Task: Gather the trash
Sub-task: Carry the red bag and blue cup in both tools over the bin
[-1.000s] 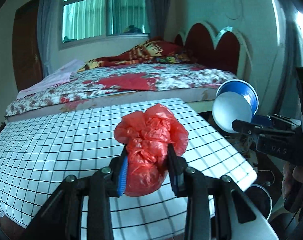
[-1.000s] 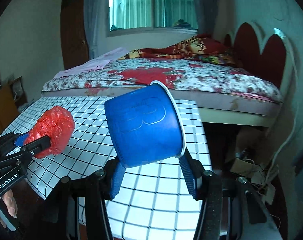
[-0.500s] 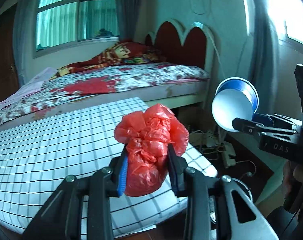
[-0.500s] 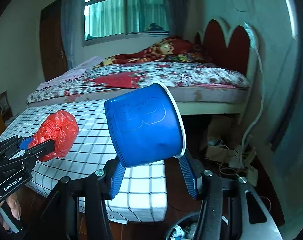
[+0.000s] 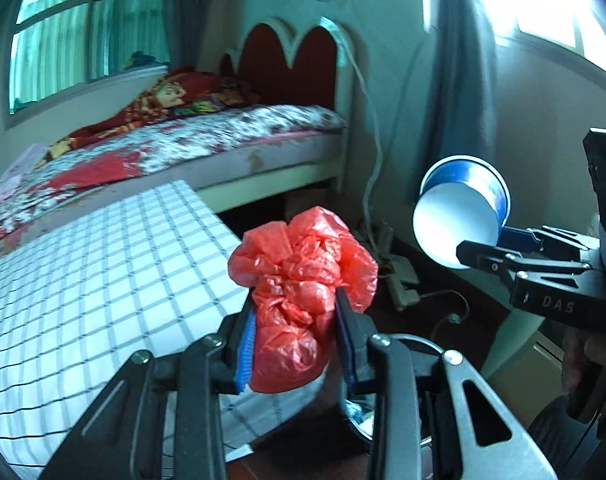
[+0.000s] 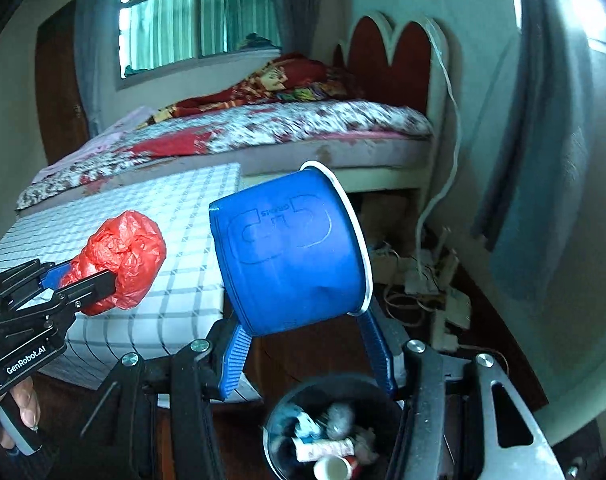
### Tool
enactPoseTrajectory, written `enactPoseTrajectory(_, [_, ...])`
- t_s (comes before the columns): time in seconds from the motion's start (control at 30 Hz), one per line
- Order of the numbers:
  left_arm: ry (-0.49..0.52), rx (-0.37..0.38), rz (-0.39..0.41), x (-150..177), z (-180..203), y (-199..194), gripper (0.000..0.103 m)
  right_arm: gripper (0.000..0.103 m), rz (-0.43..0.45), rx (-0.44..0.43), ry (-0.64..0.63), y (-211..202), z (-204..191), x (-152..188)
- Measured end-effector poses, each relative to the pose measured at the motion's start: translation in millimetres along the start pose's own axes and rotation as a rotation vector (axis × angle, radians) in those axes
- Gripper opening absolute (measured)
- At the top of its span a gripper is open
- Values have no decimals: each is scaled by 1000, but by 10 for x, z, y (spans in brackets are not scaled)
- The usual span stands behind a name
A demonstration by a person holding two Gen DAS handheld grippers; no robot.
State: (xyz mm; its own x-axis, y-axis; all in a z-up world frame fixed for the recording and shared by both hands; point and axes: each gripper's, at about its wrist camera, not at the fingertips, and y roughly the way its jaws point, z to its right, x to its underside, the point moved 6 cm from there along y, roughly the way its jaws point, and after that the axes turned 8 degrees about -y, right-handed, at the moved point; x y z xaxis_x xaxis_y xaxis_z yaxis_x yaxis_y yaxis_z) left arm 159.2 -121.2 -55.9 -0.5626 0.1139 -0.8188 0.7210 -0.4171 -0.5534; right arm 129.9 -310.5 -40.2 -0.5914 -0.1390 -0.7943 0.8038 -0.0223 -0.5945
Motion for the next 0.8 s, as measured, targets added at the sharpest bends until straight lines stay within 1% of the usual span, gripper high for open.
enactPoseTrajectory(0.17, [27,46,-41,150,323,140,35,54,-50,26,18,3,232,340])
enactPoseTrajectory(0.27, [38,64,-60,219,434,188,35,54,-68,36,28,-14,317,493])
enactPoseTrajectory(0.47, [64,92,-87,366,679,257,35,54,-92,43,40,-17,431,721])
enactPoseTrajectory(0.63, [69,107,-99,483,798,322,35,54,-109,44,45,28,495,836])
enactPoseTrajectory(0.8, [79,109,-147,638,877,483,35,54,-150,30,53,148,567,1030])
